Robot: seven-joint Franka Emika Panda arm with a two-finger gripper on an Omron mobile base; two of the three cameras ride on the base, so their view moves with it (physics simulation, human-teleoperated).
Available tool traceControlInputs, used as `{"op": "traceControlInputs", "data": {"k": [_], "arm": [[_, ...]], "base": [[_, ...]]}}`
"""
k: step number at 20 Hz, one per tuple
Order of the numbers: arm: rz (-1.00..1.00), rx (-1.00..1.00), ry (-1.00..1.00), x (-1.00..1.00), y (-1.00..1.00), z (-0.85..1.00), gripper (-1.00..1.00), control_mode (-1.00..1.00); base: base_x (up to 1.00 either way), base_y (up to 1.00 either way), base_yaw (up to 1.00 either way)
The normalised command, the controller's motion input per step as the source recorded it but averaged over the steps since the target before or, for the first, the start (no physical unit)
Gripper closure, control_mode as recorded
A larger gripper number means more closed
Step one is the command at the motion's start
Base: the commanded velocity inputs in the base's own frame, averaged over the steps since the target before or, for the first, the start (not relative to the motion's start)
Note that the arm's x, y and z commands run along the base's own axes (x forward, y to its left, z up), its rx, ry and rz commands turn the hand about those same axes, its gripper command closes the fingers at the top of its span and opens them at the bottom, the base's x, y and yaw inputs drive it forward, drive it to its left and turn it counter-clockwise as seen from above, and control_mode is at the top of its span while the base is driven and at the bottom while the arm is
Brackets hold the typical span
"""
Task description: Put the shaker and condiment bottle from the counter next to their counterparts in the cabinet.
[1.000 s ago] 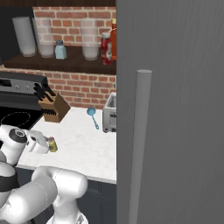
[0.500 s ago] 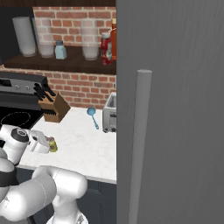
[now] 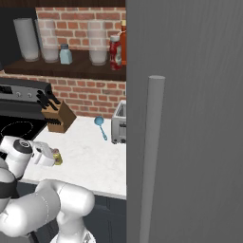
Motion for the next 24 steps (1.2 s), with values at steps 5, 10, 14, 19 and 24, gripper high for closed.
{"op": "traceControlInputs", "data": {"k": [5, 10, 14, 19, 24], "arm": [[0.0, -0.01, 0.0, 0.11, 0.0, -0.02, -1.0, -1.0], [0.0, -0.03, 0.0, 0.15, 0.0, -0.06, 1.0, -1.0], [0.0, 0.0, 0.01, 0.03, 0.01, -0.01, 1.0, -1.0], [0.0, 0.0, -0.01, 0.02, 0.0, -0.02, 1.0, -1.0], [0.0, 0.0, -0.09, 0.04, -0.02, 0.01, 1.0, -1.0]], "base": [[0.0, 0.0, 0.0], [0.0, 0.0, 0.0], [0.0, 0.0, 0.0], [0.0, 0.0, 0.0], [0.0, 0.0, 0.0]]}}
